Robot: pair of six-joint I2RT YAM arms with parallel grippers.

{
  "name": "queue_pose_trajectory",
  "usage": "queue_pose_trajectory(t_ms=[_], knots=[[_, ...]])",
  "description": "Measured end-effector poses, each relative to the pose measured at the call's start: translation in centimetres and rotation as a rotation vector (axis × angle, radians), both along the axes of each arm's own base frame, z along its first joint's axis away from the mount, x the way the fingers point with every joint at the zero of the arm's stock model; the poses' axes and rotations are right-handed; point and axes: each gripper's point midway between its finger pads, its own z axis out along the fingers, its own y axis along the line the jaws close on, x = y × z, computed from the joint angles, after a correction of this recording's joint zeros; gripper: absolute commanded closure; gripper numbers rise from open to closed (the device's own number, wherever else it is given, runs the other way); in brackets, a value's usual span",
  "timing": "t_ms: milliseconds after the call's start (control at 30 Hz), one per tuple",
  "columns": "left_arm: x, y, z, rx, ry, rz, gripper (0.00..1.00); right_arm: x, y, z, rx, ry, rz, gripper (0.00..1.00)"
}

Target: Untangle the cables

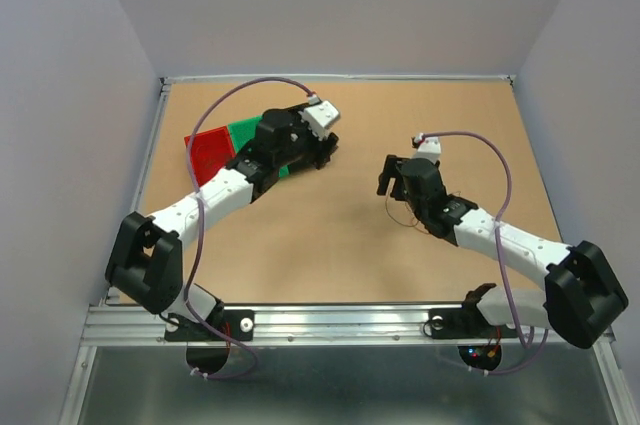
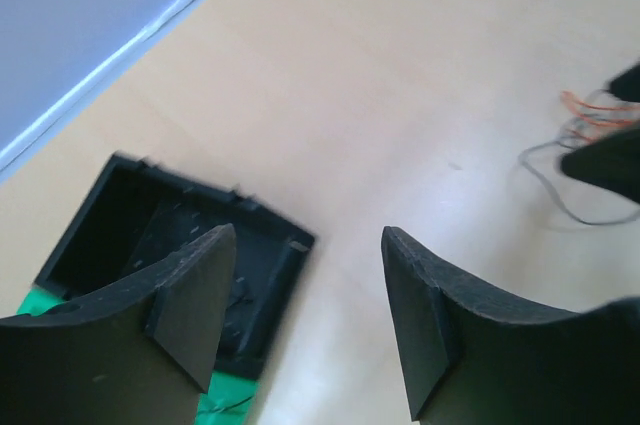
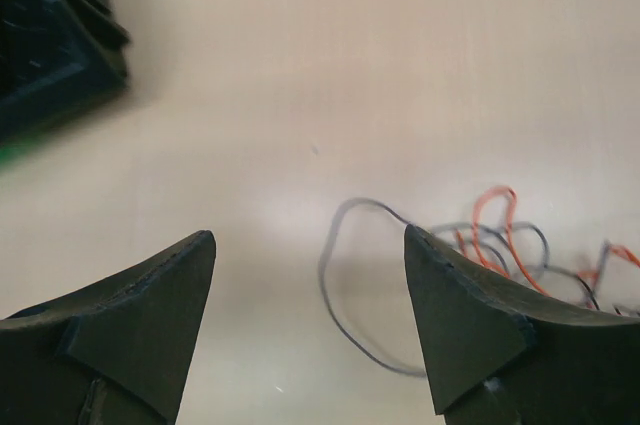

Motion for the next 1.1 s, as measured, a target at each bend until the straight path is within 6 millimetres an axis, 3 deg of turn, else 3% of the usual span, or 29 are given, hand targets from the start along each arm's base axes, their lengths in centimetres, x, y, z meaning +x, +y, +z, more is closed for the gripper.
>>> queue_pose_trajectory(t_ms=[133,200,233,300,333,433,467,567,733,767,867,967,1100], knots=[[-4.4,-5.8,-0.7,0.044,-0.028,-0.167,0.28,-2.5,-2.7,-3.3,-0.026,0.060,-0.072,0.21],[-5.7,-7.6,-1.9,0.068,-0.017,-0.216,0.28,-3.8,-3.9,-4.5,-0.034,0.080,-0.094,0.21],[-6.8,-9.2,-3.9,0.100,0.019,-0.261,0.28,-4.1,-4.2,-4.8,-0.038,0.087,-0.099,0.21],[-7.2,-10.6,-6.1,0.132,0.057,-0.289,0.28,-4.3,-4.4,-5.2,-0.040,0.096,-0.105,0.25],[-7.2,-11.5,-8.4,0.171,0.110,-0.299,0.28,-4.2,-4.4,-5.3,-0.041,0.098,-0.107,0.30],[-6.6,-12.7,-12.9,0.232,0.217,-0.301,0.28,-4.3,-4.5,-6.1,-0.058,0.119,-0.116,0.37],[-6.4,-13.0,-14.2,0.247,0.249,-0.299,0.28,-4.2,-4.6,-6.6,-0.068,0.131,-0.121,0.45],[-6.5,-13.3,-16.9,0.273,0.331,-0.299,0.28,-4.4,-4.9,-8.3,-0.107,0.171,-0.132,0.55],[-6.6,-14.0,-16.7,0.240,0.382,-0.315,0.28,-4.5,-5.3,-9.5,-0.141,0.202,-0.149,0.71],[-6.5,-14.2,-16.2,0.224,0.383,-0.320,0.28,-4.5,-5.4,-9.5,-0.141,0.201,-0.152,0.83],[-6.0,-14.9,-15.0,0.171,0.386,-0.337,0.28,-4.5,-5.5,-9.5,-0.144,0.197,-0.160,1.00],[-5.9,-14.9,-14.7,0.142,0.404,-0.347,0.29,-4.4,-5.6,-9.3,-0.143,0.191,-0.167,0.99],[-5.8,-15.1,-14.6,0.106,0.435,-0.359,0.32,-4.2,-5.6,-7.7,-0.107,0.146,-0.172,1.00]])
